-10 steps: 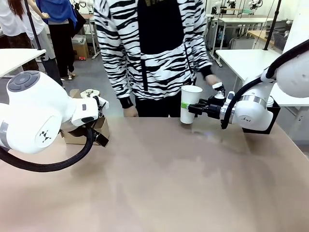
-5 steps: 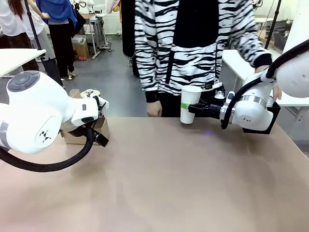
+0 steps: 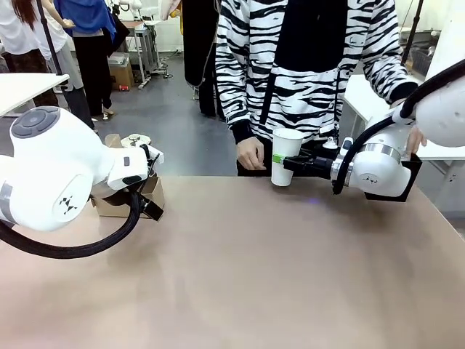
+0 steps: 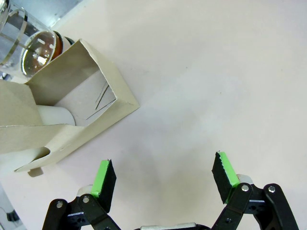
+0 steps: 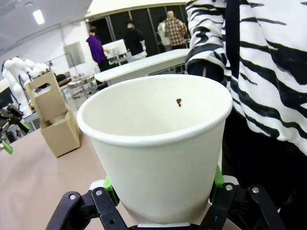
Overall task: Pour a drink into a cup and package it in a carrier.
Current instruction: When a person places the Paper Cup Lid on the 600 ml Paper Cup , lift the 600 ml Paper Cup.
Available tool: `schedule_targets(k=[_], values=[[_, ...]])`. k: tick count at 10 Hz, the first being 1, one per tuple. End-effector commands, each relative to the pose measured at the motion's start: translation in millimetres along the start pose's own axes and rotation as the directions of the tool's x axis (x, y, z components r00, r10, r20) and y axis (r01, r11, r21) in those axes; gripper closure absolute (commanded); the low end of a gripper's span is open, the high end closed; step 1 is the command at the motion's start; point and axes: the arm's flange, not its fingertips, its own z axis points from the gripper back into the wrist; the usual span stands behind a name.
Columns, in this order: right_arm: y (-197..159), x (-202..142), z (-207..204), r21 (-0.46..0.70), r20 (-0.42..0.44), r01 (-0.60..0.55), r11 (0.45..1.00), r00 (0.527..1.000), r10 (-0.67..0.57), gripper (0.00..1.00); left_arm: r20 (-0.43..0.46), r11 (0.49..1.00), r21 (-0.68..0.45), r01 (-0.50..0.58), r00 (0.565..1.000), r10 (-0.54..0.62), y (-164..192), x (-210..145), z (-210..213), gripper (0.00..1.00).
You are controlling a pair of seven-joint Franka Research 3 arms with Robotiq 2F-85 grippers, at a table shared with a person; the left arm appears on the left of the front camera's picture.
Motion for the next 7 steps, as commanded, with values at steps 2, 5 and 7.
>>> schedule_targets(k=[2,5,7], values=[[2.4,2.4,-1.0,0.002,0.001,0.000,1.000,1.000,0.000,0.19,0.001,1.000,-0.002,0.000,1.000,0.000,-0.2,0.0,0.5,0.00],[2.4,2.4,-1.0,0.002,0.001,0.000,1.000,1.000,0.000,0.19,0.001,1.000,-0.002,0.000,1.000,0.000,-0.2,0.0,0.5,0.00],[2.4,2.4,-1.0,0.002,0.001,0.000,1.000,1.000,0.000,0.19,0.001,1.000,-0.002,0.000,1.000,0.000,-0.2,0.0,0.5,0.00]])
